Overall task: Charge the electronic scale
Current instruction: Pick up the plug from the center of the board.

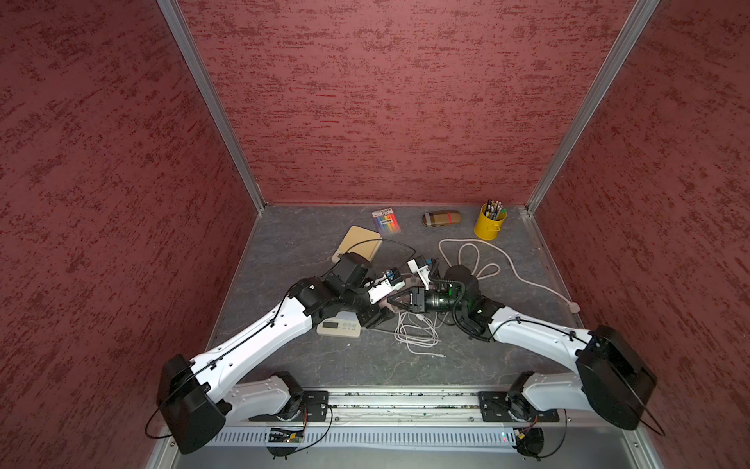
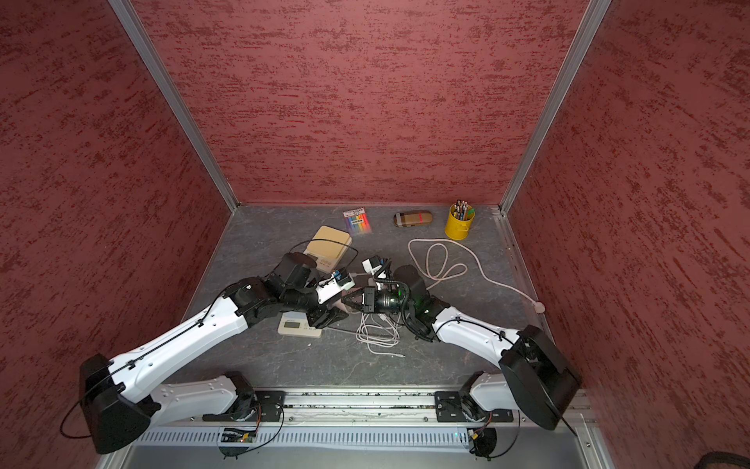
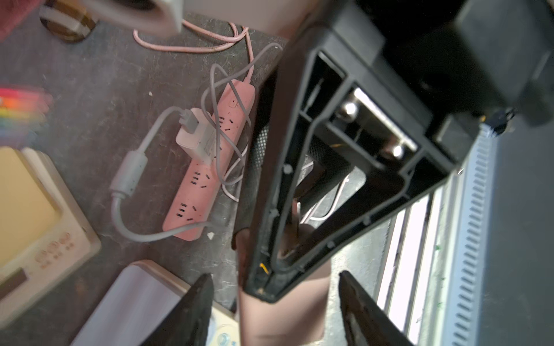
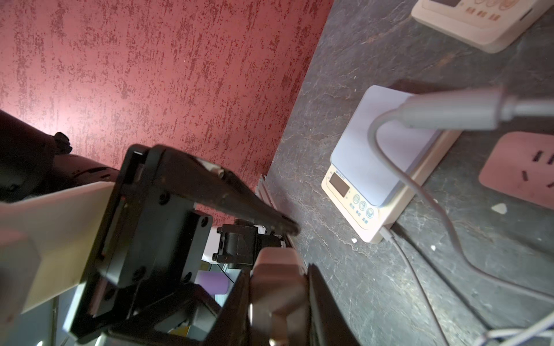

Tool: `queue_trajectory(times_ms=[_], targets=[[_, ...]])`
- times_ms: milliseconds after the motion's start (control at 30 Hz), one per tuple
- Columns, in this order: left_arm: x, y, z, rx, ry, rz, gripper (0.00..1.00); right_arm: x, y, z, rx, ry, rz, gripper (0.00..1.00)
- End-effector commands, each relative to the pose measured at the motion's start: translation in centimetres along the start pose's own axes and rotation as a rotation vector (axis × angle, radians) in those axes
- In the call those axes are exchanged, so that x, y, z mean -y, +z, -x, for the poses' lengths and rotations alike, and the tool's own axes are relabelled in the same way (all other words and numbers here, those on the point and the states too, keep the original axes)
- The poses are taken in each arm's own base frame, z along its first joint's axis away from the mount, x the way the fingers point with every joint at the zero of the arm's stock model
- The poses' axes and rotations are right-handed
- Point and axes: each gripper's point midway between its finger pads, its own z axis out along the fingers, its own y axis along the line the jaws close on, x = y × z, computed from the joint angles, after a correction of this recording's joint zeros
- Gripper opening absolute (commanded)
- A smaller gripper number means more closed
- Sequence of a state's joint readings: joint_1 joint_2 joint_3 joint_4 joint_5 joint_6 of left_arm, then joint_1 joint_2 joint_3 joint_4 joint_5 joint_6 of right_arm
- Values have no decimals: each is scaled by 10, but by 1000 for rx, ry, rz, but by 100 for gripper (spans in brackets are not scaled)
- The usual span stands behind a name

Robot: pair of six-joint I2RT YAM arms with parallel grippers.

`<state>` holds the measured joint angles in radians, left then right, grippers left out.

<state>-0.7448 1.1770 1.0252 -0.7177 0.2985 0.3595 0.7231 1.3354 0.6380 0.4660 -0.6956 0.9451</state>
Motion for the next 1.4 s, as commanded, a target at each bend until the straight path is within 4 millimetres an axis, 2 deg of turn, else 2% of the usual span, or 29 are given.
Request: queue_trajectory(times_ms=[0,100,200,300,367,467,500,767,967,1067,1233,1367], targets=[[-16,-11,16,58,-84,75,84,-21,-2,13,73,-42,93,15],[-34,-26,22,108,-338,69,89,-21,-3,22,131,-63,107,15],[-35,-43,34,224,-615,-135,89,-27,-6,31,198,-93,140,16],[-31,-60,50,377,-780,-372,84,-34,-8,40,251,-110,181,16],[-30,-68,56,442,-832,-472,79,-40,-8,45,270,-120,219,16],[-32,-72,59,465,-876,-544,73,-49,-8,48,282,-125,274,16],[-34,-71,59,461,-891,-553,70,-46,-6,48,282,-114,278,16],[-39,-59,53,472,-954,-620,50,-52,-13,60,358,-117,305,15],[-41,-56,54,487,-954,-645,43,-51,-18,67,410,-92,299,15],[-41,-54,53,486,-964,-650,43,-51,-24,70,447,-76,310,14],[-39,-50,48,479,-979,-646,54,-53,-29,76,494,-69,316,14],[-36,-51,49,482,-967,-651,53,-53,-27,78,490,-61,316,14]])
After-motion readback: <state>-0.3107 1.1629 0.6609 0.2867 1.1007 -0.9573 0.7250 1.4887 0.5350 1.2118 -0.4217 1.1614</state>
